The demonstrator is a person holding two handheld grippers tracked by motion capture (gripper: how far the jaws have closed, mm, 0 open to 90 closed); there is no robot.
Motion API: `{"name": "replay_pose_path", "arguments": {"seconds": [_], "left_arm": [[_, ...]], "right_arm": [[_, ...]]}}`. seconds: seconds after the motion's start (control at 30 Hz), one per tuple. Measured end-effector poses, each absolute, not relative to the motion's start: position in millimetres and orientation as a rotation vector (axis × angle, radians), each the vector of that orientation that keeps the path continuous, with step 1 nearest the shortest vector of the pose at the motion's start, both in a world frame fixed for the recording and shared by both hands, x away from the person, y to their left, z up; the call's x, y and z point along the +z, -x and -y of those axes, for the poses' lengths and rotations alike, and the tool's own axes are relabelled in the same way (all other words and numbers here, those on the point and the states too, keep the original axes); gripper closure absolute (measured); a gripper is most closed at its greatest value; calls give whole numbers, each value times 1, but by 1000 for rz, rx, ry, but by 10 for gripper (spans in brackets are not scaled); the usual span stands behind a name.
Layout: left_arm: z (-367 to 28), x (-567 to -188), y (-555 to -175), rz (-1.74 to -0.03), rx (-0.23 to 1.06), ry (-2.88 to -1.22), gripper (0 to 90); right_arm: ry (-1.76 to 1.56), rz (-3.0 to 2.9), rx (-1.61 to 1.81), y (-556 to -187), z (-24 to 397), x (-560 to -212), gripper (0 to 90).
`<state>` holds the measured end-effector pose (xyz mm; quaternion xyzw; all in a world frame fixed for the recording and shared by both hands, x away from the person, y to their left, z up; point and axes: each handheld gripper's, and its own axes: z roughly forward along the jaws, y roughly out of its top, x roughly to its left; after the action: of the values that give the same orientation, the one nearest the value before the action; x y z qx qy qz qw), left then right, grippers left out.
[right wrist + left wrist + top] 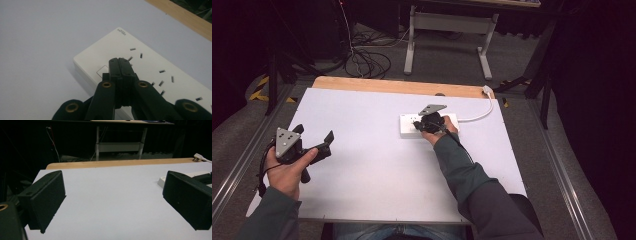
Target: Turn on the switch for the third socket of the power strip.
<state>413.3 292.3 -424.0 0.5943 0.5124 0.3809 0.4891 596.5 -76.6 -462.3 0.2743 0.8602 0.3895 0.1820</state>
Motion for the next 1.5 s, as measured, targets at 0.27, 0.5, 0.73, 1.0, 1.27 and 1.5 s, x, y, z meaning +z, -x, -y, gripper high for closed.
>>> {"name": "replay_pose_path", "arguments": {"seconds": [0.27, 0.5, 0.73, 1.0, 1.27, 1.5], "left_arm": [[-293, -424, -411, -1252, 930, -1442, 50], [-293, -424, -412, -1248, 931, -1446, 50], [-291, -424, -414, -1238, 925, -1454, 50], [-289, -424, -415, -1231, 920, -1459, 50], [-288, -424, -418, -1233, 913, -1461, 50], [-287, -424, -419, -1233, 909, -1463, 50]], "right_arm": [[-756, -2419, 1089, -594, 70, -467, 900], [-824, -2410, 1080, -596, 82, -468, 900], [-772, -2389, 1108, -593, 80, -465, 900], [-766, -2397, 1146, -584, 85, -459, 900], [-744, -2391, 1181, -575, 92, -449, 900], [-742, -2389, 1203, -569, 99, -444, 900]]}}
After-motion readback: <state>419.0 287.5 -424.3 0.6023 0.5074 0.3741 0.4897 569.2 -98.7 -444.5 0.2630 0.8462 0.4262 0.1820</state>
